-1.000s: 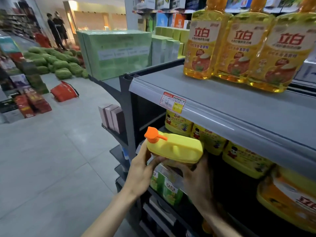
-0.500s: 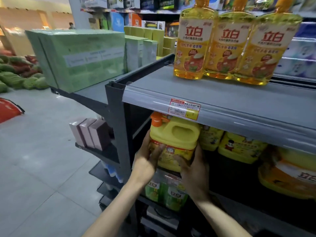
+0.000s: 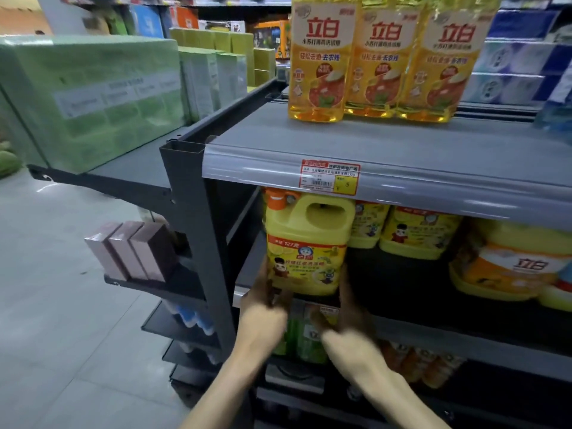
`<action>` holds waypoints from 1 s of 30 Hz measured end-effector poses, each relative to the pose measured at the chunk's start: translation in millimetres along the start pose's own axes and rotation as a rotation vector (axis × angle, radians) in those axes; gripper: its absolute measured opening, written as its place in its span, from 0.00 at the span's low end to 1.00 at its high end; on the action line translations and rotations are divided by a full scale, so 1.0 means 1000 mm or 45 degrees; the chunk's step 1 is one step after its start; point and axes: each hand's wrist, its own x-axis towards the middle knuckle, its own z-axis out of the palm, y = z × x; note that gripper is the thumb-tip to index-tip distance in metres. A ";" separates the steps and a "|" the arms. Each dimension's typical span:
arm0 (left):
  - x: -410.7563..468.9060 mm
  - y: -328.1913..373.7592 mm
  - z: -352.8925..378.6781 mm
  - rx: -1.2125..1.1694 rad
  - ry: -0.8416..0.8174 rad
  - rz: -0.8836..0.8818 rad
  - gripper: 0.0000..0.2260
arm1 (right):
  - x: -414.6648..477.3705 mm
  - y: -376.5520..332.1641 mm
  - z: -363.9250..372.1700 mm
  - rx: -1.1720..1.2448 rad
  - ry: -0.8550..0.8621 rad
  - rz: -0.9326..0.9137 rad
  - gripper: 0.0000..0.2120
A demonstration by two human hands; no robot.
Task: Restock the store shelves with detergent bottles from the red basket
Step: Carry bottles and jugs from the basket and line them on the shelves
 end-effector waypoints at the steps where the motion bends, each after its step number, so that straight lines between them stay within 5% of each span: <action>1: 0.003 -0.002 0.001 0.019 0.004 0.002 0.30 | 0.002 -0.004 0.000 -0.025 -0.016 0.020 0.49; 8: 0.030 0.003 0.000 0.074 -0.011 -0.050 0.35 | 0.025 -0.026 0.010 -0.208 -0.138 0.053 0.53; 20: 0.067 0.001 0.011 -0.014 0.175 -0.114 0.38 | 0.076 -0.032 0.033 -0.071 -0.140 -0.066 0.61; 30: 0.075 -0.002 0.004 -0.030 0.160 -0.099 0.31 | 0.089 -0.034 0.037 -0.216 -0.177 -0.061 0.59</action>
